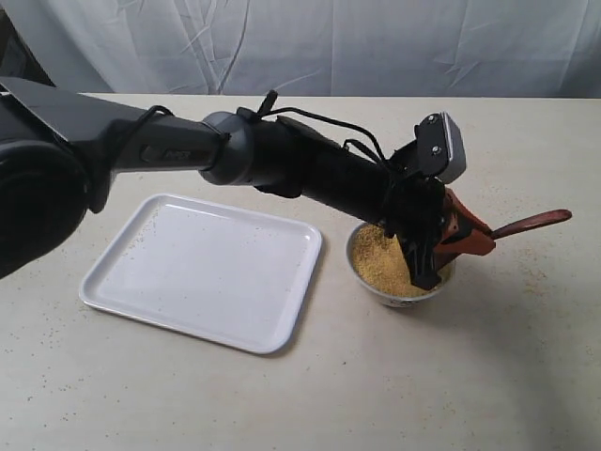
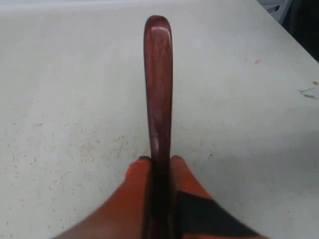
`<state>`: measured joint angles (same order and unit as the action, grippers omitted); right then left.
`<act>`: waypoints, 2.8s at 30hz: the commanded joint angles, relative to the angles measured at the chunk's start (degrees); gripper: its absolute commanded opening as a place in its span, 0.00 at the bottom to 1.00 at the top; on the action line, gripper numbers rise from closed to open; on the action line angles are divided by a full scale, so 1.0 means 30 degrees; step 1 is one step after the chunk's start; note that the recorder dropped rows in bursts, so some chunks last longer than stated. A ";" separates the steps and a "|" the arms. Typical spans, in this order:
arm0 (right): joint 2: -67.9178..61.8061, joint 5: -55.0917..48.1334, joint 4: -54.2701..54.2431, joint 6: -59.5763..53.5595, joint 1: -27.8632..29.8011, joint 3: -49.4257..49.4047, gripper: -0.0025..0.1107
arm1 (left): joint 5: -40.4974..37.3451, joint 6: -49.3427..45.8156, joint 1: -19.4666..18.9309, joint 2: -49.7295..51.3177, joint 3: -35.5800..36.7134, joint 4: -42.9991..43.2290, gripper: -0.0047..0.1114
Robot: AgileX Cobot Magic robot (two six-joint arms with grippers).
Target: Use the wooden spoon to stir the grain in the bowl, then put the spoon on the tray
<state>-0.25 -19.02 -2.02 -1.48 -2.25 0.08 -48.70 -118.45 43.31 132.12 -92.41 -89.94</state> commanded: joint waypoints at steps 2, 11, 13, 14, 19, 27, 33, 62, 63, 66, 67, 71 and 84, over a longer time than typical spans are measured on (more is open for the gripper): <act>0.0085 0.0109 0.0015 0.0007 -0.0079 -0.0025 0.02 | -0.0032 -0.0113 0.0066 -0.0791 -0.0039 -0.0266 0.04; 0.0085 0.0109 0.0015 0.0007 -0.0079 -0.0025 0.02 | -0.2429 -0.1172 -0.0555 -0.0955 -0.0039 -0.2475 0.04; 0.0085 0.0147 0.0015 0.0007 -0.0079 -0.0025 0.02 | -0.3616 -0.1172 -0.1058 -0.1027 -0.0039 -0.3052 0.04; 0.0085 0.0147 0.0015 0.0007 -0.0079 -0.0025 0.02 | -0.4239 -0.1172 -0.1284 -0.1027 -0.0039 -0.3336 0.04; 0.0085 0.0147 0.0015 0.0007 -0.0079 -0.0025 0.02 | -0.7088 -0.1172 -0.2347 -0.1027 0.0038 -0.3336 0.04; 0.0085 0.0147 0.0015 0.0007 -0.0079 -0.0025 0.02 | -0.7088 -0.1087 -0.2791 -0.1027 0.0077 -0.3336 0.04; 0.0085 0.0113 0.0015 0.0007 -0.0079 -0.0025 0.02 | -0.7088 -0.0772 -0.2743 -0.1027 0.0077 -0.3336 0.04; 0.0085 0.0149 0.0015 0.0007 -0.0079 -0.0025 0.02 | -0.7088 0.0177 -0.2590 0.0529 0.0077 -0.3336 0.04; 0.0085 0.0149 0.0015 0.0007 -0.0079 -0.0025 0.02 | -0.7088 0.0019 -0.2590 0.0529 0.0077 -0.3336 0.04; 0.0085 0.0149 0.0015 0.0007 -0.0079 -0.0025 0.02 | -0.7088 0.0665 -0.2590 0.0478 0.0077 -0.3336 0.04; 0.0085 0.0149 0.0015 0.0007 -0.0079 -0.0025 0.02 | -0.7088 0.0281 -0.2590 0.0458 0.0077 -0.3336 0.04; 0.0085 0.0116 0.0015 0.0007 -0.0079 -0.0025 0.02 | -0.7088 0.0778 -0.2590 0.0391 0.0077 -0.3336 0.04; 0.0085 0.0116 0.0015 0.0007 -0.0079 -0.0025 0.02 | -0.7088 0.7013 -0.5130 -0.4853 0.0105 0.6075 0.04</act>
<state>-0.25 -19.02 -2.02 -1.52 -2.25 0.08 -69.35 -104.22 29.42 120.87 -92.21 -84.07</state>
